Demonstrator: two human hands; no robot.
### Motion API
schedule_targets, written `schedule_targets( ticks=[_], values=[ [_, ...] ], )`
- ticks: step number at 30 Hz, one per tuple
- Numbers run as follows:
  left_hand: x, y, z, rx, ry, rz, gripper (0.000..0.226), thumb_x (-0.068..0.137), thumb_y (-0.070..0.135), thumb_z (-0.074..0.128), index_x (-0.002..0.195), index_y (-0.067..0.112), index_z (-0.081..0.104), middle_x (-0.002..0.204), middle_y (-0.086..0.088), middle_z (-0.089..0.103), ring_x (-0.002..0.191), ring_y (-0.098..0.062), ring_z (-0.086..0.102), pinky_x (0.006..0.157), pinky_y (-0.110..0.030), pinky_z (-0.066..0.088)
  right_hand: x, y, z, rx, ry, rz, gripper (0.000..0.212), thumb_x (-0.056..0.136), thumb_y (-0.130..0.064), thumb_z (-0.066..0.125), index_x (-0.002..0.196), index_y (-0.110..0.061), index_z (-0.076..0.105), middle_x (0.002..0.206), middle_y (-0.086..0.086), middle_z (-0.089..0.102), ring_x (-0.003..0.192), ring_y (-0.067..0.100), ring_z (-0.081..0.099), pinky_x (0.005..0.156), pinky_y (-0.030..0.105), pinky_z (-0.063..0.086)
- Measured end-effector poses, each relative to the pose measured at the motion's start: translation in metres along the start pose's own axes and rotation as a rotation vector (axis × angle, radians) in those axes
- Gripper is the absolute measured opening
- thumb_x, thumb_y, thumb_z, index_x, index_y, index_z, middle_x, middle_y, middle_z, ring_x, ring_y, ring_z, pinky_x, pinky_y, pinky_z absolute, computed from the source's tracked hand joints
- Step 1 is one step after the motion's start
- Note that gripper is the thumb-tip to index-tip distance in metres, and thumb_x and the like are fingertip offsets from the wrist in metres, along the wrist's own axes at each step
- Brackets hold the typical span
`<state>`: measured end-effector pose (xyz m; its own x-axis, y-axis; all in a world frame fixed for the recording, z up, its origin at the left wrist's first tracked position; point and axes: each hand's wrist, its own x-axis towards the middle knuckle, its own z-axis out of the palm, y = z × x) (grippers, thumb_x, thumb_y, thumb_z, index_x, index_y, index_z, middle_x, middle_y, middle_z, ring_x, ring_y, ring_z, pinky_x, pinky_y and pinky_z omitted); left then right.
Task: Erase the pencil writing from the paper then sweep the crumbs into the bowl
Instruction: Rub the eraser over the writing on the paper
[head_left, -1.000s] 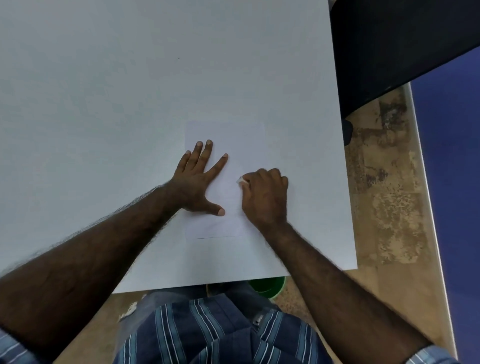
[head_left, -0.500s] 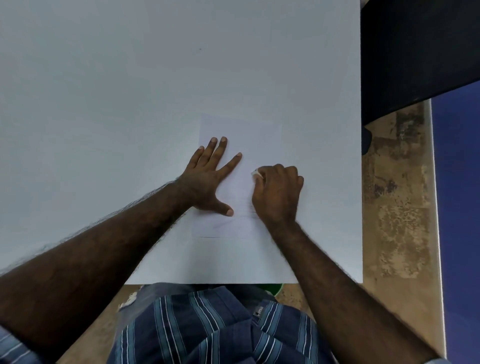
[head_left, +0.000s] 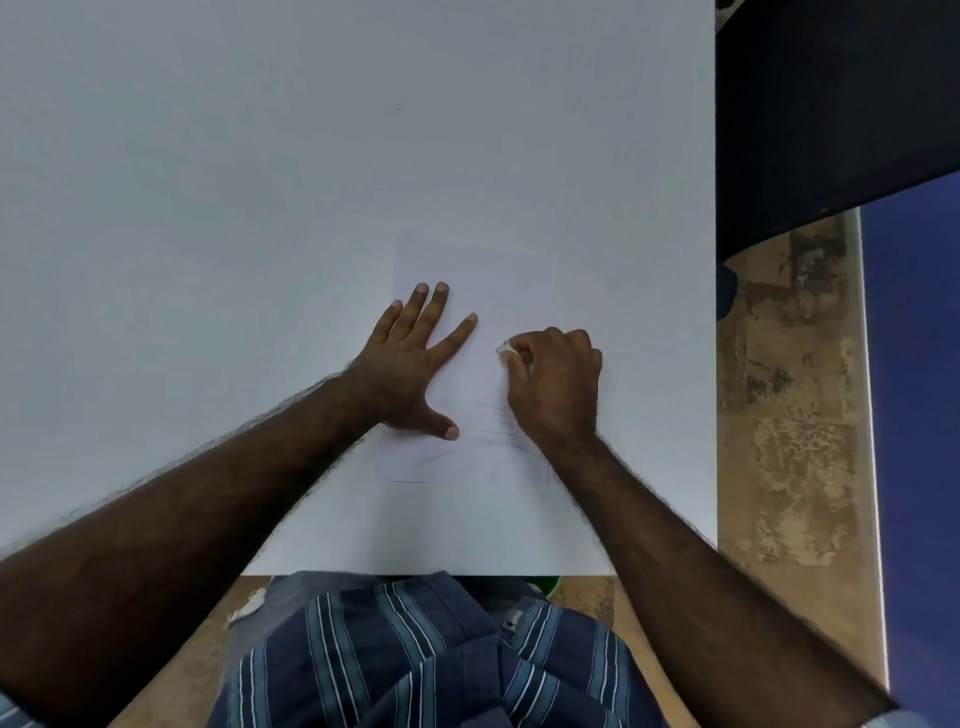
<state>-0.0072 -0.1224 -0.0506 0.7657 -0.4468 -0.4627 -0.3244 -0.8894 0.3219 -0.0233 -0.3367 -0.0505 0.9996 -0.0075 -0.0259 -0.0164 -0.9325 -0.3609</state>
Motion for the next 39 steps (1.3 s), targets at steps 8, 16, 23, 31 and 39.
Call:
schedule_targets(
  ticks=[8, 16, 23, 31, 39],
  values=[
    [0.004, 0.039, -0.002, -0.121, 0.065, -0.091, 0.127, 0.08, 0.065, 0.073, 0.163, 0.016, -0.009, 0.165, -0.013, -0.03, 0.153, -0.03, -0.027, 0.128, -0.045, -0.005, 0.001, 0.0, 0.002, 0.113, -0.007, 0.041, 0.005, 0.095, -0.03, 0.074, 0.096, -0.025, 0.076, 0.095, -0.009, 0.073, 0.096, 0.019, 0.06, 0.087, 0.039, 0.044],
    [0.005, 0.045, 0.01, -0.124, 0.088, -0.125, 0.133, 0.077, 0.071, 0.072, 0.162, 0.015, -0.015, 0.164, -0.012, -0.033, 0.153, -0.032, -0.028, 0.127, -0.047, -0.006, -0.032, -0.003, 0.0, 0.047, -0.118, -0.168, 0.011, 0.098, -0.023, 0.068, 0.104, -0.022, 0.077, 0.1, -0.002, 0.072, 0.095, 0.023, 0.061, 0.085, 0.042, 0.046],
    [0.006, 0.041, 0.011, -0.143, 0.073, -0.128, 0.138, 0.073, 0.071, 0.075, 0.16, 0.021, -0.02, 0.162, -0.008, -0.039, 0.151, -0.028, -0.033, 0.124, -0.043, -0.012, -0.022, 0.018, -0.007, -0.134, 0.03, -0.208, 0.011, 0.099, -0.022, 0.063, 0.1, -0.024, 0.074, 0.095, -0.004, 0.069, 0.091, 0.026, 0.056, 0.077, 0.04, 0.037],
    [0.007, 0.041, 0.012, -0.132, 0.06, -0.128, 0.136, 0.073, 0.074, 0.073, 0.159, 0.027, -0.022, 0.161, -0.009, -0.041, 0.15, -0.029, -0.034, 0.124, -0.045, -0.012, -0.047, -0.004, -0.002, -0.076, -0.03, -0.188, 0.008, 0.097, -0.026, 0.067, 0.1, -0.023, 0.075, 0.095, -0.003, 0.071, 0.091, 0.024, 0.058, 0.078, 0.041, 0.042],
    [0.008, 0.044, 0.01, -0.108, 0.043, -0.139, 0.135, 0.075, 0.07, 0.075, 0.159, 0.029, -0.021, 0.16, -0.01, -0.042, 0.15, -0.03, -0.034, 0.124, -0.046, -0.011, -0.013, 0.014, -0.007, -0.148, 0.087, -0.075, 0.01, 0.098, -0.024, 0.063, 0.094, -0.023, 0.073, 0.089, -0.004, 0.069, 0.088, 0.024, 0.055, 0.076, 0.04, 0.036]
  ],
)
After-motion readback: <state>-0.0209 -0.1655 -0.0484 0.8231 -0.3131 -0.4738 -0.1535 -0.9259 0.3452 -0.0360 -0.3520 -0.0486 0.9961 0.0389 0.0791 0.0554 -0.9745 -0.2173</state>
